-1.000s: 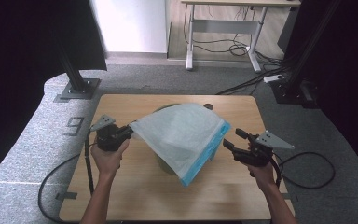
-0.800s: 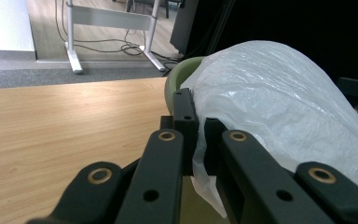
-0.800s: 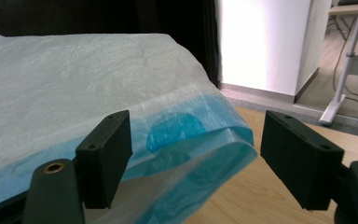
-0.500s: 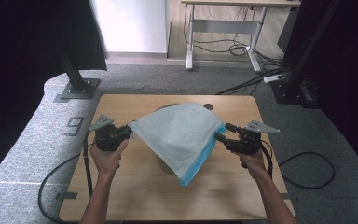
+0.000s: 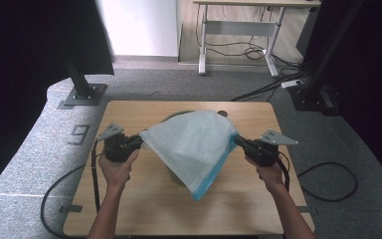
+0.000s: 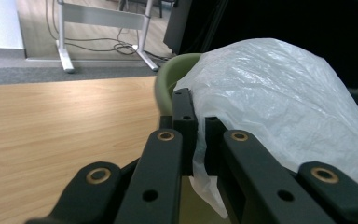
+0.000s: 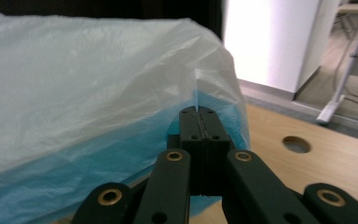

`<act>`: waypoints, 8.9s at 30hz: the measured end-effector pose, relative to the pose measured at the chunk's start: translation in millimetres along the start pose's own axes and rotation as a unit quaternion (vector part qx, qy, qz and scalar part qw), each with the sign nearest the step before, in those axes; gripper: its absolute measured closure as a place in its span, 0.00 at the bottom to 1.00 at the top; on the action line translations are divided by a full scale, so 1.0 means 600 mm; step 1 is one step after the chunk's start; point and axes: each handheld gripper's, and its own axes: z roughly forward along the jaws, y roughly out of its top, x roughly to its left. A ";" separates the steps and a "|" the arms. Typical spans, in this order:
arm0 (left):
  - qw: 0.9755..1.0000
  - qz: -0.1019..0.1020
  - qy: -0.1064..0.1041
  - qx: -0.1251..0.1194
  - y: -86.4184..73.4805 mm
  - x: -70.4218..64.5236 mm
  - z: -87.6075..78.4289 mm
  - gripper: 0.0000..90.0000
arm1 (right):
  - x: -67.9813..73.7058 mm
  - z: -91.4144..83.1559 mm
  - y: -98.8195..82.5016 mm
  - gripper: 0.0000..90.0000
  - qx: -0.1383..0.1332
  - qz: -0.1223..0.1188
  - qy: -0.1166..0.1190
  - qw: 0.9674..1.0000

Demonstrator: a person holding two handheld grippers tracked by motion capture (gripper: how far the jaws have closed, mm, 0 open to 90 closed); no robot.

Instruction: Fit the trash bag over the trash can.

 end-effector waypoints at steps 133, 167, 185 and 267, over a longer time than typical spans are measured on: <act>0.997 -0.004 -0.074 0.002 0.024 -0.052 0.004 0.99 | 0.042 -0.017 0.001 0.76 -0.012 -0.007 -0.003 1.000; 0.998 -0.037 -0.044 0.007 0.016 -0.003 -0.003 0.99 | 0.086 -0.012 -0.032 0.47 -0.021 -0.018 0.047 0.999; 0.997 -0.038 -0.069 0.015 0.011 -0.010 -0.001 0.98 | 0.107 0.003 -0.020 0.56 -0.012 -0.028 0.050 0.998; 0.981 0.021 -0.185 0.056 0.034 -0.138 0.077 1.00 | 0.116 -0.016 0.001 0.99 0.003 -0.062 0.037 0.997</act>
